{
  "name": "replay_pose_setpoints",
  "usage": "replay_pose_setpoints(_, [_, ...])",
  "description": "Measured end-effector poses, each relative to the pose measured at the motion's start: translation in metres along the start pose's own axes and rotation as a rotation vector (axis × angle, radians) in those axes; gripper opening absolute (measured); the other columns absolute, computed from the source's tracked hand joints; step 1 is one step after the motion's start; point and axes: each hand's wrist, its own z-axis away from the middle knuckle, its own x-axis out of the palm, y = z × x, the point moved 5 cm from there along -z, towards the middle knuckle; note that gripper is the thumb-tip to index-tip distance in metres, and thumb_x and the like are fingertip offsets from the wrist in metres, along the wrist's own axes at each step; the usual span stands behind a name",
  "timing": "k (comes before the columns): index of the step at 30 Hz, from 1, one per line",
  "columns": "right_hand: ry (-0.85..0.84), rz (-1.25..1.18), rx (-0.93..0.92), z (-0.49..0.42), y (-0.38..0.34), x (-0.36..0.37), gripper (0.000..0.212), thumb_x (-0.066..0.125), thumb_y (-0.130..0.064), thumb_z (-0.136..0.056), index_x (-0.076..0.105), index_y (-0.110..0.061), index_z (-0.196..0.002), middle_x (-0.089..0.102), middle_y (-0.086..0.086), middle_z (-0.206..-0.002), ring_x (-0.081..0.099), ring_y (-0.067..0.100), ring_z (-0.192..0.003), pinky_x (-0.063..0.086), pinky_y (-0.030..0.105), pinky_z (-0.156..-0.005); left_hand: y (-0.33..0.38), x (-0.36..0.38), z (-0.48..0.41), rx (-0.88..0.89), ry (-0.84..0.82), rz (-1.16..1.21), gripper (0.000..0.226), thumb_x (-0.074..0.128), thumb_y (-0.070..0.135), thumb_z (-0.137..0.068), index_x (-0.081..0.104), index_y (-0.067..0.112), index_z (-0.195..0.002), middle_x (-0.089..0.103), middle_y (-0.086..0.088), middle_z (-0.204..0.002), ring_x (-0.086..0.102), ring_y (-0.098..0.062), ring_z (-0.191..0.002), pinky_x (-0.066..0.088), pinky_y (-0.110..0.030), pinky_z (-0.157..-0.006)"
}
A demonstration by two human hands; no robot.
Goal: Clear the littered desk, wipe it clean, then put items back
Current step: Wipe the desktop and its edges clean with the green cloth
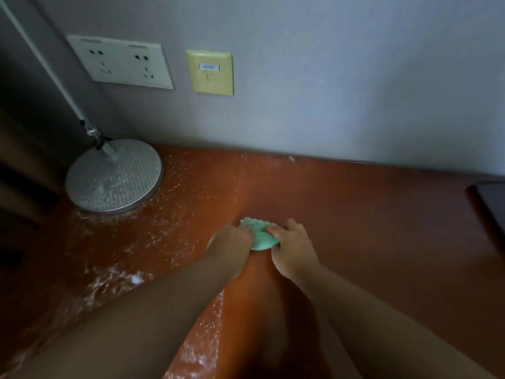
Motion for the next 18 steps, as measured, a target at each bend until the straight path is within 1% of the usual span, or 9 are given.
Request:
replay_pose_setpoints(5, [-0.045,-0.006,0.033,0.116,-0.010,0.035,0.051,0.043,-0.005,-0.084,0.056,-0.024,-0.130,0.048,0.008,-0.116,0.043,0.026,-0.109,0.034,0.024,-0.092,0.032,0.026,0.112,0.143,-0.092,0.022,0.045,0.040,0.002,-0.093,0.043,0.009,-0.137,0.047,-0.011,-0.140,0.052,-0.030,-0.118,0.042,-0.039,-0.100])
replay_pose_setpoints(6, [-0.047,-0.011,0.039,0.137,-0.011,0.042,0.052,0.042,-0.006,-0.082,0.058,-0.023,-0.128,0.049,0.008,-0.116,0.043,0.026,-0.109,0.035,0.025,-0.092,0.037,0.032,0.131,0.184,-0.062,0.021,0.042,0.051,0.008,-0.088,0.052,0.010,-0.130,0.054,-0.011,-0.133,0.058,-0.028,-0.109,0.047,-0.035,-0.094])
replay_pose_setpoints(7, [-0.048,-0.019,0.044,0.156,-0.014,0.049,0.052,0.042,-0.006,-0.081,0.058,-0.023,-0.128,0.050,0.008,-0.116,0.044,0.026,-0.110,0.036,0.026,-0.092,0.040,0.037,0.149,0.220,-0.017,0.032,0.041,0.070,0.016,-0.073,0.065,0.013,-0.114,0.065,-0.008,-0.116,0.066,-0.023,-0.090,0.054,-0.028,-0.078])
replay_pose_setpoints(8, [-0.052,-0.026,0.049,0.173,-0.017,0.055,0.052,0.042,-0.006,-0.081,0.058,-0.023,-0.127,0.050,0.008,-0.117,0.044,0.026,-0.109,0.036,0.026,-0.093,0.043,0.041,0.166,0.251,-0.032,0.025,0.043,0.085,0.022,-0.048,0.074,0.017,-0.089,0.072,-0.003,-0.091,0.067,-0.017,-0.066,0.054,-0.021,-0.058])
replay_pose_setpoints(9, [-0.057,-0.029,0.057,0.190,-0.020,0.061,0.052,0.043,-0.005,-0.082,0.058,-0.023,-0.128,0.049,0.007,-0.117,0.043,0.025,-0.110,0.036,0.025,-0.094,0.044,0.050,0.181,0.273,-0.034,0.029,0.045,0.088,0.021,-0.026,0.074,0.020,-0.069,0.071,0.001,-0.071,0.062,-0.014,-0.047,0.048,-0.017,-0.043])
replay_pose_setpoints(10, [-0.061,-0.030,0.067,0.205,-0.023,0.067,0.052,0.044,-0.005,-0.082,0.057,-0.023,-0.128,0.049,0.006,-0.118,0.043,0.024,-0.110,0.035,0.024,-0.095,0.044,0.060,0.193,0.276,-0.041,0.058,0.044,0.088,0.019,-0.017,0.072,0.020,-0.059,0.068,0.003,-0.061,0.057,-0.013,-0.038,0.045,-0.016,-0.036])
replay_pose_setpoints(12, [-0.062,-0.034,0.095,0.232,-0.029,0.077,0.052,0.044,-0.006,-0.082,0.057,-0.023,-0.129,0.048,0.006,-0.120,0.042,0.024,-0.112,0.034,0.023,-0.096,0.045,0.074,0.216,0.278,-0.041,0.043,0.040,0.087,0.017,-0.019,0.070,0.019,-0.055,0.066,0.003,-0.057,0.058,-0.014,-0.039,0.047,-0.018,-0.038])
replay_pose_setpoints(15, [-0.060,-0.026,0.153,0.263,-0.042,0.088,0.060,0.034,-0.021,-0.073,0.058,-0.024,-0.128,0.049,0.006,-0.120,0.042,0.023,-0.113,0.033,0.021,-0.094,0.045,0.083,0.250,0.322,-0.073,0.109,0.038,0.086,0.016,-0.025,0.071,0.018,-0.059,0.068,0.004,-0.061,0.063,-0.014,-0.047,0.051,-0.019,-0.044])
replay_pose_setpoints(18, [-0.061,-0.008,0.165,0.283,-0.063,0.100,0.071,0.028,-0.024,-0.063,0.058,-0.024,-0.128,0.050,0.006,-0.118,0.043,0.023,-0.112,0.036,0.022,-0.092,0.036,0.064,0.278,0.281,-0.030,0.235,0.037,0.085,0.024,-0.022,0.072,0.021,-0.056,0.068,0.008,-0.061,0.061,-0.005,-0.047,0.048,-0.012,-0.046])
